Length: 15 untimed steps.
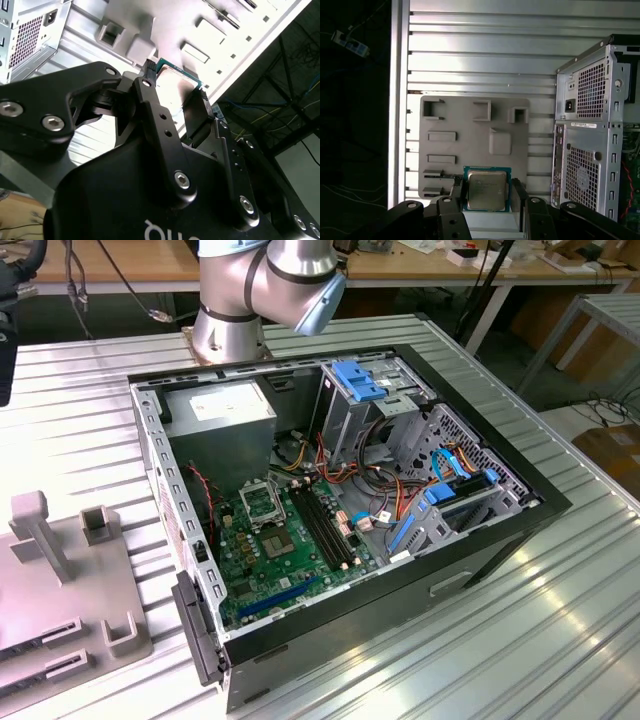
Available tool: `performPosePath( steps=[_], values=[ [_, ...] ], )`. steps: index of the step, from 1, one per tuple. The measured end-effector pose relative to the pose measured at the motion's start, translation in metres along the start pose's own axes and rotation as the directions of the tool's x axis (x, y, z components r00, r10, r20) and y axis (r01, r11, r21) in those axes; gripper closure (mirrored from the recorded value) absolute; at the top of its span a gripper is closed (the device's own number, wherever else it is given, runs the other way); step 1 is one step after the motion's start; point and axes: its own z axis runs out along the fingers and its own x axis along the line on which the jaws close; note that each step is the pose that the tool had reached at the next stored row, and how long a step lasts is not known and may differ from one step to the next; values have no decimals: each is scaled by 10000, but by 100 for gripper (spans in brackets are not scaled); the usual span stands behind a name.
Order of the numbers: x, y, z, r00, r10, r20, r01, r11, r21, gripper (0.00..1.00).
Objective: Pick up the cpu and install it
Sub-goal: 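Pick up the cpu and move it towards the insertion slot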
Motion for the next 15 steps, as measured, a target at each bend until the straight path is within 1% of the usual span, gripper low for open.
performPosePath(
  steps=[8,15],
  values=[
    [-57,-8,-1,10000,0,0,0,10000,0,53],
    [-129,-17,-2,10000,0,1,0,10000,0,53]
  ],
)
